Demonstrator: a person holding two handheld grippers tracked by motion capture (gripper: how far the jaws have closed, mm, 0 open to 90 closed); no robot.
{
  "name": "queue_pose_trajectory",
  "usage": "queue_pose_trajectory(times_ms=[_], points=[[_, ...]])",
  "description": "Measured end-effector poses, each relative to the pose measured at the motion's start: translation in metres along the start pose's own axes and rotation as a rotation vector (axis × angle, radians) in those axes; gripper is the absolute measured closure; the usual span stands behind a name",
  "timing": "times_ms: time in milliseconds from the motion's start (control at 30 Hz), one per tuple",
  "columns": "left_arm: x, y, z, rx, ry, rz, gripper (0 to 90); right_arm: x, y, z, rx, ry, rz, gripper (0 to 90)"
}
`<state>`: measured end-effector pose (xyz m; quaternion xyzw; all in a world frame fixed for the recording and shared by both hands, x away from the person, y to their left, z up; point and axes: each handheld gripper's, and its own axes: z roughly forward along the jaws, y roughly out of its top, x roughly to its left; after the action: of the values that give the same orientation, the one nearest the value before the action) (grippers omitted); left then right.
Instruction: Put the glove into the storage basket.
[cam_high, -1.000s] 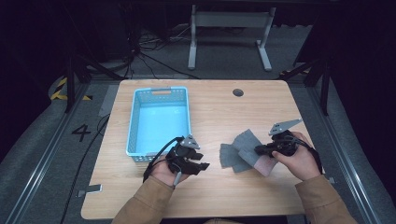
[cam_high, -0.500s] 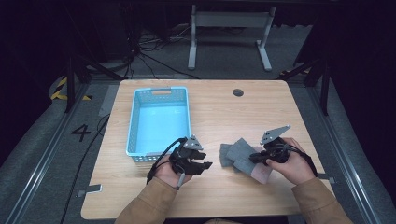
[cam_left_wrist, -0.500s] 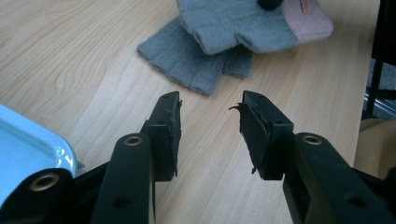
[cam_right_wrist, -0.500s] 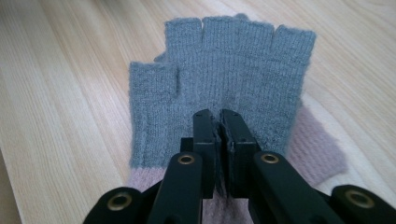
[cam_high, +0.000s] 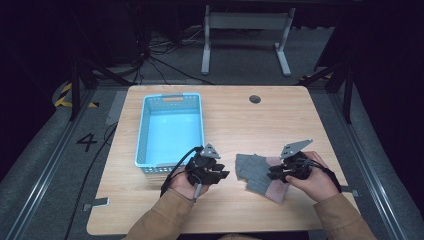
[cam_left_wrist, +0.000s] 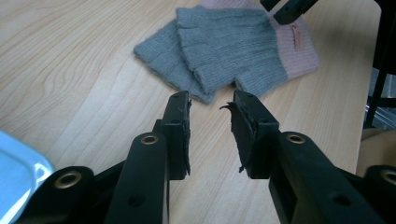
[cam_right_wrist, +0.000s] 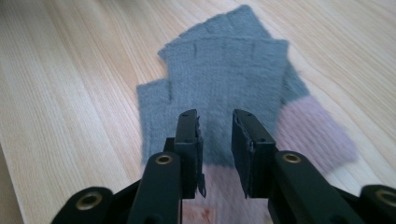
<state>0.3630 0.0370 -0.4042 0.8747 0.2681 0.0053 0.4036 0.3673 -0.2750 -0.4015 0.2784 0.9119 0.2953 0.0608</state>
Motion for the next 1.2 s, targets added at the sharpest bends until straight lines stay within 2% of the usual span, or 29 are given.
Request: queue_pose_trajectory(times_ms=[100, 133, 233, 333, 400, 633, 667, 733, 867, 967, 1033, 1200], points=[[-0.002, 0.001, 0.002, 0.008, 0.004, 0.019, 66.5, -0.001, -0.004, -0.007, 0.002, -0.012, 0.006, 71.9], [-0.005, 0.001, 0.004, 0.020, 0.018, 0.035, 66.4, -0.002, -0.008, -0.013, 0.005, -0.030, 0.018, 71.3], [-0.008, 0.002, 0.007, 0.029, 0.026, 0.051, 65.4, -0.006, -0.014, -0.021, 0.015, -0.043, 0.044, 71.0], [-0.008, 0.001, 0.010, 0.035, 0.042, 0.052, 63.7, -0.009, -0.019, -0.027, 0.035, -0.055, 0.059, 70.3], [-0.008, 0.001, 0.011, 0.040, 0.036, 0.048, 62.9, -0.011, -0.022, -0.028, 0.058, -0.053, 0.069, 69.4], [-0.007, 0.001, 0.019, 0.060, 0.030, 0.054, 60.1, -0.018, -0.033, -0.029, 0.150, -0.064, 0.060, 69.0], [-0.005, 0.002, 0.023, 0.074, -0.005, 0.049, 60.6, -0.019, -0.034, -0.029, 0.162, -0.066, 0.058, 69.0], [-0.004, 0.002, 0.025, 0.085, -0.006, 0.063, 60.9, -0.020, -0.037, -0.029, 0.180, -0.066, 0.060, 68.9], [-0.005, 0.004, 0.031, 0.090, -0.007, 0.071, 61.9, -0.019, -0.042, -0.025, 0.220, -0.043, 0.053, 67.7], [-0.006, 0.005, 0.036, 0.098, 0.007, 0.090, 61.7, -0.019, -0.045, -0.021, 0.238, -0.042, 0.052, 67.2], [-0.007, 0.006, 0.039, 0.098, 0.011, 0.088, 61.6, -0.019, -0.047, -0.018, 0.254, -0.036, 0.055, 66.9], [-0.007, 0.008, 0.048, 0.099, 0.017, 0.080, 61.5, -0.018, -0.049, -0.015, 0.245, -0.042, 0.042, 65.7]])
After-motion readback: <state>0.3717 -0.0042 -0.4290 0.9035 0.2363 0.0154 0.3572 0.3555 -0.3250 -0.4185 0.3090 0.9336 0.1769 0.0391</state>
